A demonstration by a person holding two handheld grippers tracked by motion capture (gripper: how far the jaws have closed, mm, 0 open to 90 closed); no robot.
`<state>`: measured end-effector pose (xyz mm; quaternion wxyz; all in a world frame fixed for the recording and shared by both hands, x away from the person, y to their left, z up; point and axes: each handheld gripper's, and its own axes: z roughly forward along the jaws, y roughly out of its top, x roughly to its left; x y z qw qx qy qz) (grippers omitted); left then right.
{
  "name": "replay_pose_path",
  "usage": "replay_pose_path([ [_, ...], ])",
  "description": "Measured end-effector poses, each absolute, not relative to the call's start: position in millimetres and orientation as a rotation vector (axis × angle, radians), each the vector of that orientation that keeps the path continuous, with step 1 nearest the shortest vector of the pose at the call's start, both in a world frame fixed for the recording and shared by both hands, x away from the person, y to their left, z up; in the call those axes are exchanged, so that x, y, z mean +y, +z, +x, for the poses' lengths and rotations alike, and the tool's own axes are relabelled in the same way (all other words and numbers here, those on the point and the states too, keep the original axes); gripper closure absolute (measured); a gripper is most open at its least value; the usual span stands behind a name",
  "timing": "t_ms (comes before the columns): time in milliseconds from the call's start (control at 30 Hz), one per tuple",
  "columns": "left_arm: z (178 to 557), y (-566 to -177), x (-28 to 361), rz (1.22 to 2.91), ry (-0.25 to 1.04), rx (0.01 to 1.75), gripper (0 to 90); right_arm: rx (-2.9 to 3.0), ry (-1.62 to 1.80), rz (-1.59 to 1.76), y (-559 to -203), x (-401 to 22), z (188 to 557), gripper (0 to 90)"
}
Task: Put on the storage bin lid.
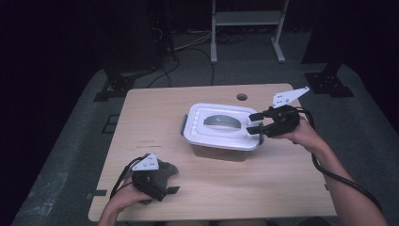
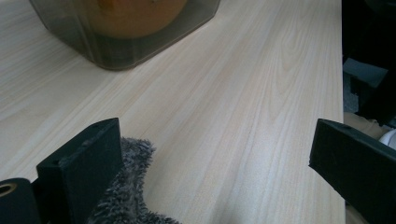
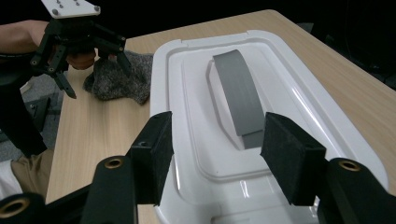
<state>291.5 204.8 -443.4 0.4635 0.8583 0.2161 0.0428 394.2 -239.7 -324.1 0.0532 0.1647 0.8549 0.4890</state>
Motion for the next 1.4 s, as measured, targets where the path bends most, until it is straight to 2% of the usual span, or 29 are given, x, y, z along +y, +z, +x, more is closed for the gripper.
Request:
replay_pose_path([
  [467,291,-444,205,2.106,0.105,0.538,2.0,2.575,1.506,0.554,-332,-266,378,40.9],
  [1400,291,-445,205,2.112,0.102,0.539,2.0,2.55,1.517,0.746,-373,-315,352,35.5],
])
